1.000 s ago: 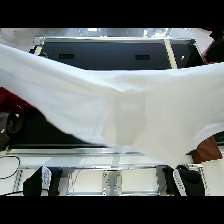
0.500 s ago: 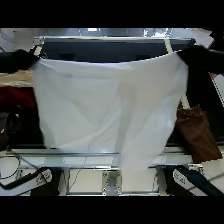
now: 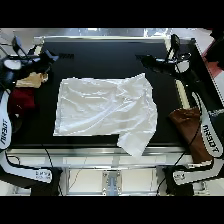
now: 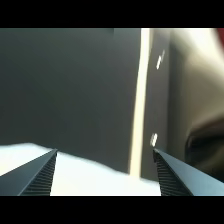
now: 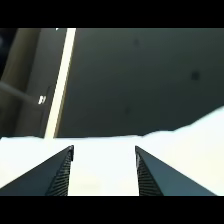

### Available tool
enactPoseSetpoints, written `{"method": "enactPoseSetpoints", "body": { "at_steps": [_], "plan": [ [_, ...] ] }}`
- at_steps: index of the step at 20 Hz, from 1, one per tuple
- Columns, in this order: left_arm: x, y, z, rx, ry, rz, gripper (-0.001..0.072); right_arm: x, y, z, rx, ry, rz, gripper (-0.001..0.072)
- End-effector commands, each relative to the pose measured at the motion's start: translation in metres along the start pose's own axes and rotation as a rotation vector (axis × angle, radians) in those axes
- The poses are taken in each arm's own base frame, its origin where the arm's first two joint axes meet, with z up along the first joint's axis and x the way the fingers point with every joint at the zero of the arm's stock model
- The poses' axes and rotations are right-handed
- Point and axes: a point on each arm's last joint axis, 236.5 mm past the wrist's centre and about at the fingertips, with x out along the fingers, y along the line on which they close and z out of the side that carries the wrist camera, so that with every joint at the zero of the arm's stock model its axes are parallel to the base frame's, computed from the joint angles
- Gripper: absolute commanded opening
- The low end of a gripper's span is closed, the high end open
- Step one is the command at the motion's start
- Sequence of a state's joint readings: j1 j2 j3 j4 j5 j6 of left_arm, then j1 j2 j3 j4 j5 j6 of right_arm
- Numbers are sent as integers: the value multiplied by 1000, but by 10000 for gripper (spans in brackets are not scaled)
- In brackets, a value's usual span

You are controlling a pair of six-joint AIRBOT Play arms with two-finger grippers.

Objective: Fold the shirts.

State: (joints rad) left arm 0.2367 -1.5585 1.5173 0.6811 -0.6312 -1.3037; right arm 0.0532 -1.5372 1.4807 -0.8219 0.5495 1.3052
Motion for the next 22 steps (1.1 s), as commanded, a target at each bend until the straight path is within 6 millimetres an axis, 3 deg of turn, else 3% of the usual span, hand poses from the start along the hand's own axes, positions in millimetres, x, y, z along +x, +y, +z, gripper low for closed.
{"method": "enactPoseSetpoints", "body": {
  "at_steps": [1,3,5,7,9,11,13,15,16,18,22],
  "plan": [
    [-79,2,76,61,-173,6,713,-51,-5,44,-95,-44,-37,437],
    [-157,14,102,141,-215,76,712,-118,-22,65,-137,-41,-112,437],
    [-232,38,109,186,-244,208,711,-191,-45,68,-162,-34,-233,437],
    [-287,72,85,163,-233,350,710,-240,-69,48,-138,-14,-333,437],
    [-315,113,33,44,-203,446,704,-263,-100,-3,0,20,-400,453],
    [-323,151,-25,-159,-188,497,705,-263,-133,-74,237,85,-447,462],
    [-314,175,-71,-349,-166,497,704,-248,-151,-159,503,207,-434,469],
    [-301,186,-101,-422,-119,483,705,-234,-142,-236,663,406,-366,468],
    [-295,187,-108,-448,-107,467,705,-230,-130,-265,699,503,-308,469],
    [-292,188,-115,-467,-98,458,704,-222,-110,-302,775,641,-187,510],
    [-289,181,-125,-475,-49,436,704,-205,-115,-321,846,694,-134,510]
  ]
}}
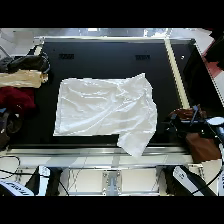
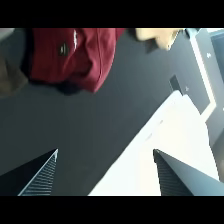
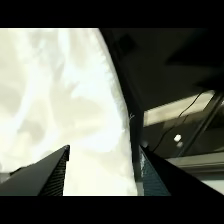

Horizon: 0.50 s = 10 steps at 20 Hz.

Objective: Fold the shirts.

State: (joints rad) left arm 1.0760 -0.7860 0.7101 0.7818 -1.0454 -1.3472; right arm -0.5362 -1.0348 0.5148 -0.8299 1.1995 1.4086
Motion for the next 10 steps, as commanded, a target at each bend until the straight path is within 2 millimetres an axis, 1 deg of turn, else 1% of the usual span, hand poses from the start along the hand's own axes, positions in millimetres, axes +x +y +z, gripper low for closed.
{"method": "enactPoseSetpoints", "body": {
  "at_steps": [1,3,5,7,9,10],
  "plan": [
    [2,1,-23,-22,80,-13,704,25,-2,-14,51,102,80,510],
    [2,1,-41,-12,149,-22,704,36,-5,-13,39,109,66,509],
    [5,5,-65,-37,226,-30,705,50,-5,-18,13,137,40,509],
    [10,13,-82,-68,266,-26,705,66,-4,-20,-19,139,10,507],
    [15,21,-98,-97,300,-20,705,77,1,-19,-34,124,3,503],
    [17,24,-104,-107,312,-18,705,80,5,-19,-35,121,10,469]
  ]
}}
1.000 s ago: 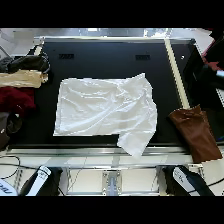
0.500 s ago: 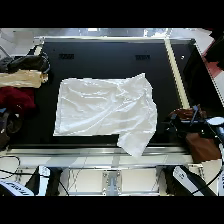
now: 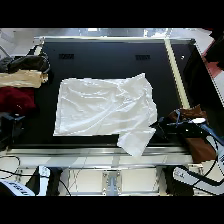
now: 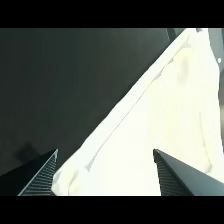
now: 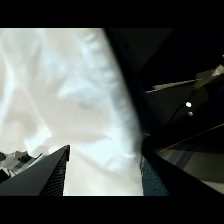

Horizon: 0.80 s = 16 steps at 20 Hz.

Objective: Fold the shirts.

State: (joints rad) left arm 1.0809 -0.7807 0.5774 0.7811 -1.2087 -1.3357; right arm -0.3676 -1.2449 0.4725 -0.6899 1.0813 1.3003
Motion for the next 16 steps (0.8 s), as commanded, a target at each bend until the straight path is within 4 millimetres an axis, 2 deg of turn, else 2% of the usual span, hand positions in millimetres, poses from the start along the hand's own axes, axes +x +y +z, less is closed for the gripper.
{"method": "enactPoseSetpoints", "body": {
  "at_steps": [1,2,4,5,8,10,11,14,16],
  "plan": [
    [12,12,-26,-42,72,1,704,18,5,9,-27,-40,-18,409],
    [15,15,-31,-41,84,2,705,19,7,11,-28,-54,-14,343],
    [21,23,-46,-68,124,4,704,19,13,13,-15,-63,9,60],
    [26,28,-57,-93,149,5,705,19,16,13,-12,-64,19,19],
    [43,47,-99,-196,240,18,705,19,26,9,-41,-47,60,19],
    [51,59,-115,-237,254,34,704,18,31,5,-34,-31,81,18],
    [55,61,-114,-253,236,31,704,18,33,3,-34,-23,92,19],
    [58,50,-99,-267,174,-24,689,18,35,2,-68,-19,100,18],
    [60,50,-107,-233,204,-8,604,18,38,3,-65,-23,111,18]
  ]
}}
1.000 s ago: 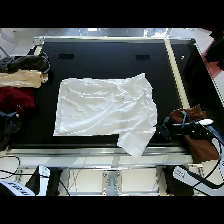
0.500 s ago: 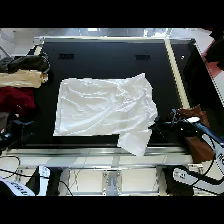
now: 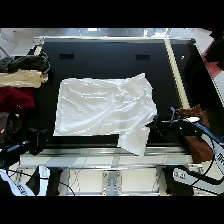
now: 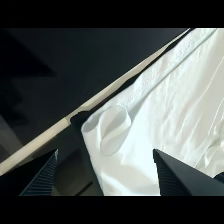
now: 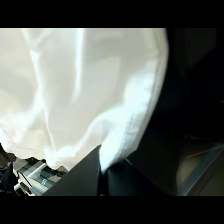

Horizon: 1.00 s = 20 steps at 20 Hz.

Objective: Fold the shirts.

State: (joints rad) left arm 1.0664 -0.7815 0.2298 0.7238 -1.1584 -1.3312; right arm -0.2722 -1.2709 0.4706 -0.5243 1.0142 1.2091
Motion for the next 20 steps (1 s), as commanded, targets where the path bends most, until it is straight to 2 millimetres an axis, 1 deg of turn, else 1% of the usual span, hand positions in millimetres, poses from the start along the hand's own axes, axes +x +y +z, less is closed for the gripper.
{"method": "enactPoseSetpoints", "body": {
  "at_steps": [1,3,4,5,6,8,10,15,16,19,20],
  "plan": [
    [8,-3,-7,31,17,-3,601,0,6,1,-12,-2,25,18],
    [16,-7,-10,93,19,14,573,0,6,1,-10,-6,25,19],
    [22,-10,-13,128,22,22,546,0,6,1,-11,-6,25,18],
    [28,-13,-16,151,35,25,502,0,6,2,-11,-6,26,18],
    [34,-15,-19,163,45,28,493,0,6,1,-11,-5,26,18],
    [45,-16,-19,149,48,28,493,0,8,-1,-11,6,31,19],
    [49,-13,-15,117,43,34,487,0,9,-4,-11,16,35,18],
    [48,-12,-13,84,38,35,485,0,10,-7,-11,30,41,18],
    [46,-12,-11,72,34,29,484,0,10,-7,-11,31,42,18],
    [34,-13,-19,19,78,0,481,0,11,-6,-7,26,46,18],
    [29,-11,-15,-3,62,-1,464,0,13,-5,-1,22,56,18]
  ]
}}
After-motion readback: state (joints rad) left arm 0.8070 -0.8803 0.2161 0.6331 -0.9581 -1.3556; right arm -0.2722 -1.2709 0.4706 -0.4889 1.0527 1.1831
